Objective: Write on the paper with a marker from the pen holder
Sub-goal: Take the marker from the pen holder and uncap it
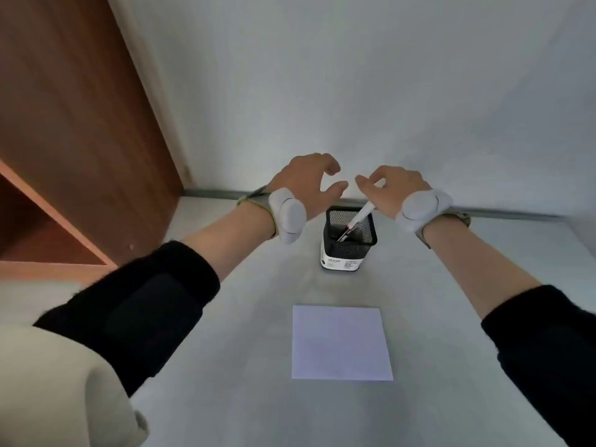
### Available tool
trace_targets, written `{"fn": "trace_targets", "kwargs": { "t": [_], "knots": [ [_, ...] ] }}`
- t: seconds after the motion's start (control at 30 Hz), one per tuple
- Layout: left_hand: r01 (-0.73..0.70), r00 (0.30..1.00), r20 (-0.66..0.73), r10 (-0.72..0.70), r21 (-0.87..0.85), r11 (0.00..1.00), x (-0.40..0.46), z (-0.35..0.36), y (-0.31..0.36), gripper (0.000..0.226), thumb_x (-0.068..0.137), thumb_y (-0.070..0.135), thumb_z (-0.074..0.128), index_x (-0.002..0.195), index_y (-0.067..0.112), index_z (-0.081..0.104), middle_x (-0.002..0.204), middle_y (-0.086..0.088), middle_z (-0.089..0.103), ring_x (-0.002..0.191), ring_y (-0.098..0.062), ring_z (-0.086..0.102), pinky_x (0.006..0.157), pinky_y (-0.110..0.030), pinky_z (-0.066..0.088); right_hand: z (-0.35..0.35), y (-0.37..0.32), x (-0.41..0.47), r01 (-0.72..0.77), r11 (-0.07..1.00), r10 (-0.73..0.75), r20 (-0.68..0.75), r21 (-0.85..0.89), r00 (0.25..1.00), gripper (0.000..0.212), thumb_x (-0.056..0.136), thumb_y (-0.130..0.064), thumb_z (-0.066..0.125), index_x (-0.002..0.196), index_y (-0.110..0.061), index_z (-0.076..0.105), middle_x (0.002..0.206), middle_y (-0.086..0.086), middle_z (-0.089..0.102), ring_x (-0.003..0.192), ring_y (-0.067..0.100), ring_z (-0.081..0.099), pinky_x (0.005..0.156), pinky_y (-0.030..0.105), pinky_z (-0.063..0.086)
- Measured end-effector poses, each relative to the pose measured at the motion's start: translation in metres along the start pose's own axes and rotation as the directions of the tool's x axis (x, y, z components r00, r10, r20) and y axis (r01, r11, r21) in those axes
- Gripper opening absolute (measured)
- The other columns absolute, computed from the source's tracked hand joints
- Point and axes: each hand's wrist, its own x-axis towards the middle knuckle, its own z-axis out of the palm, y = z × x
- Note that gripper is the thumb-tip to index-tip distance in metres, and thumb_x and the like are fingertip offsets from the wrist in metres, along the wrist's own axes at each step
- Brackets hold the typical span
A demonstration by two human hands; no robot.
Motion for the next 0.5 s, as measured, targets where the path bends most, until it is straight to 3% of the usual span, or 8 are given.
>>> {"fn": "trace_targets", "kwargs": {
  "t": [0.17, 0.3, 0.4, 0.5],
  "knots": [
    [-0.047, 0.995, 0.088, 0.051, -0.046, 0.998, -0.014, 0.033, -0.028, 0.065, 0.076, 0.06, 0.058, 0.128, 0.024, 0.046, 0.134, 0.006, 0.052, 0.12, -0.014, 0.048, 0.091, -0.025, 0.036, 0.04, 0.013, 0.0, -0.014, 0.998, 0.006, -0.122, -0.065, 0.993, 0.052, 0.089, -0.064, 0.042, 0.111, -0.023, 0.065, 0.114, 0.008, 0.067, 0.103, 0.033, 0.062, 0.075, 0.032, 0.041],
    [-0.115, 0.974, 0.196, 0.114, -0.007, 0.993, -0.024, 0.044, -0.034, 0.093, 0.063, 0.066, 0.067, 0.14, 0.026, 0.032, 0.143, 0.007, 0.043, 0.127, -0.014, 0.043, 0.102, -0.031, 0.034, 0.052, 0.016, -0.004, 0.028, 0.999, -0.035, -0.156, -0.046, 0.987, 0.04, 0.091, -0.05, 0.052, 0.103, -0.017, 0.069, 0.108, 0.01, 0.07, 0.097, 0.031, 0.063, 0.071, 0.028, 0.04],
    [-0.153, 0.969, 0.193, 0.151, -0.003, 0.988, -0.03, 0.05, -0.035, 0.1, 0.058, 0.063, 0.073, 0.141, 0.026, 0.03, 0.139, 0.008, 0.047, 0.118, -0.012, 0.051, 0.093, -0.026, 0.035, 0.056, 0.018, -0.009, 0.089, 0.996, -0.088, -0.223, -0.008, 0.971, 0.023, 0.089, -0.036, 0.059, 0.091, -0.016, 0.07, 0.1, 0.009, 0.073, 0.093, 0.03, 0.065, 0.068, 0.024, 0.038],
    [-0.189, 0.97, 0.163, 0.179, 0.043, 0.981, -0.033, 0.055, -0.038, 0.099, 0.058, 0.056, 0.077, 0.139, 0.022, 0.032, 0.133, 0.006, 0.05, 0.107, -0.013, 0.056, 0.093, -0.03, 0.041, 0.058, 0.018, -0.014, 0.126, 0.992, -0.113, -0.283, 0.03, 0.953, 0.02, 0.089, -0.032, 0.06, 0.087, -0.015, 0.071, 0.098, 0.008, 0.073, 0.092, 0.028, 0.064, 0.067, 0.021, 0.034]
  ]
}}
